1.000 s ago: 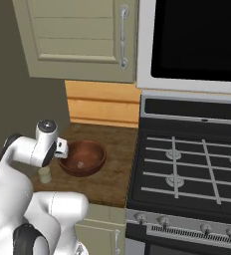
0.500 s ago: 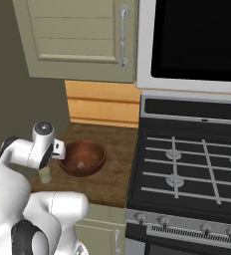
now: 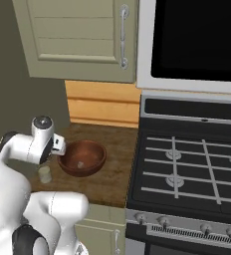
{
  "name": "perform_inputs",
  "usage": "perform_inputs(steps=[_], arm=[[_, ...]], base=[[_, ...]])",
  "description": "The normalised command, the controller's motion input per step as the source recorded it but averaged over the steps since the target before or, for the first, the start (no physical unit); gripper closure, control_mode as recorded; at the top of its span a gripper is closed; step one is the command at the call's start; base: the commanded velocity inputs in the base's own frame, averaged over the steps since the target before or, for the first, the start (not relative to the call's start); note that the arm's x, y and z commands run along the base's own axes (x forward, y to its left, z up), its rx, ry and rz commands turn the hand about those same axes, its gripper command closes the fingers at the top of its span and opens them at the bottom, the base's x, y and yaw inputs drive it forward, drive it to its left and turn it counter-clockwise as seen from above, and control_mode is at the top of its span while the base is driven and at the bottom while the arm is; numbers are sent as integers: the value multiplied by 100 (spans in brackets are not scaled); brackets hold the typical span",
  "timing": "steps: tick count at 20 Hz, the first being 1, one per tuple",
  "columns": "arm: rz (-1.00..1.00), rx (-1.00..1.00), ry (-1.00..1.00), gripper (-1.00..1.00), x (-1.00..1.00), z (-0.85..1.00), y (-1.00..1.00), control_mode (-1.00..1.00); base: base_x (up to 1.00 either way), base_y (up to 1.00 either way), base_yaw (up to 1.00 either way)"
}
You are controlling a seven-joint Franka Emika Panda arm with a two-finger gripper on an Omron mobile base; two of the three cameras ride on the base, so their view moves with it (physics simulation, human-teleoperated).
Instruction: Grab a lemon wedge from the fridge and one ice cube from the ice bowl, and put them in the glass of lemonade.
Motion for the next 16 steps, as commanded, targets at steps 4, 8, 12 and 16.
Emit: perform_inputs(steps=[4, 8, 12, 16], arm=[[-3, -9, 0, -100, -100, 58, -63, -100], [-8, -28, 19, -100, -100, 7, -78, -100], [-15, -8, 21, -100, -86, 0, -95, -100], [-5, 0, -6, -100, -14, 0, -38, -100]], base=[[0, 0, 0], [0, 0, 0], [0, 0, 0], [0, 0, 0]])
